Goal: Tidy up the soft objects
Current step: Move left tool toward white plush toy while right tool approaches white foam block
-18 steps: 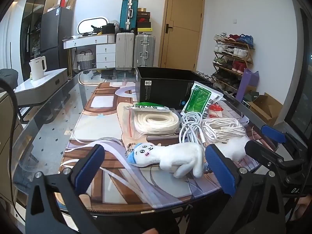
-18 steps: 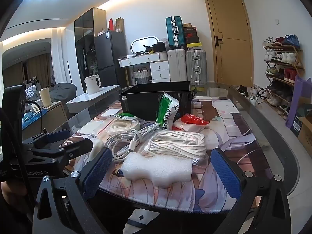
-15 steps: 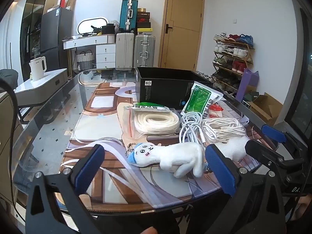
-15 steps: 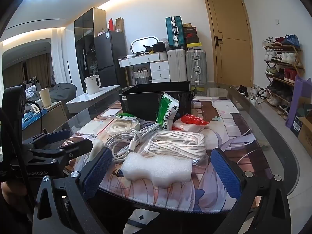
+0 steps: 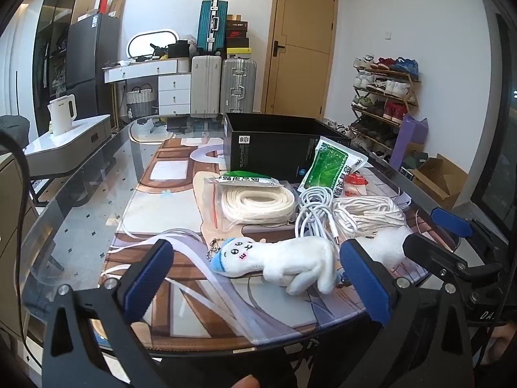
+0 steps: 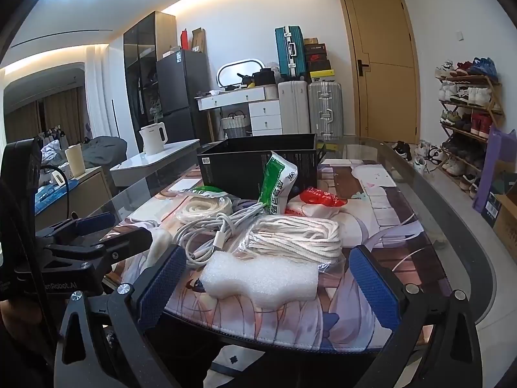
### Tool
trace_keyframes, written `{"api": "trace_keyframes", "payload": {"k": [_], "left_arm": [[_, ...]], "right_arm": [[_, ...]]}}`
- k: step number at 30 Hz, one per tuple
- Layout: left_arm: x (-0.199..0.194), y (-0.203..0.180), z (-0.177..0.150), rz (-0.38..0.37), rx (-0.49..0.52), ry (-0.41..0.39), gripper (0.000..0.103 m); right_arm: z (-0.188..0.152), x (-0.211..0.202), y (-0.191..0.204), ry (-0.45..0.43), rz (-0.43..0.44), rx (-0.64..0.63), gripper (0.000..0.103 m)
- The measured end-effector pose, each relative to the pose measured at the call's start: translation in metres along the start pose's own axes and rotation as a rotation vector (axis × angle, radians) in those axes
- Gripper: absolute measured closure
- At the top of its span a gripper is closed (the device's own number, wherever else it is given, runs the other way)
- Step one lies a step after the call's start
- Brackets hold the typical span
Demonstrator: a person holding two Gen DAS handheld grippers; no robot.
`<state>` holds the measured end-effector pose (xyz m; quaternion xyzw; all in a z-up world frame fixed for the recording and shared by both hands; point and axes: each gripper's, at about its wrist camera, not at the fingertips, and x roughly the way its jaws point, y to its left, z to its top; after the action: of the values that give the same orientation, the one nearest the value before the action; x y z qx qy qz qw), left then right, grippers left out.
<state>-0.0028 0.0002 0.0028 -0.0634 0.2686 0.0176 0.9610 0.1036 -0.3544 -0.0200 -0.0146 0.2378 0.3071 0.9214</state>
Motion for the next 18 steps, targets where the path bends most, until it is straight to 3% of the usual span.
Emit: {"api": "trace_keyframes", "payload": {"k": [18], "left_arm": [[-0.0027,-0.0009,0.0037,0.007,0.012,-0.02,0.0]], "right_arm": [[0.0009,0.0064,0.0058,0.014,0.005,0.002,0.0]]}}
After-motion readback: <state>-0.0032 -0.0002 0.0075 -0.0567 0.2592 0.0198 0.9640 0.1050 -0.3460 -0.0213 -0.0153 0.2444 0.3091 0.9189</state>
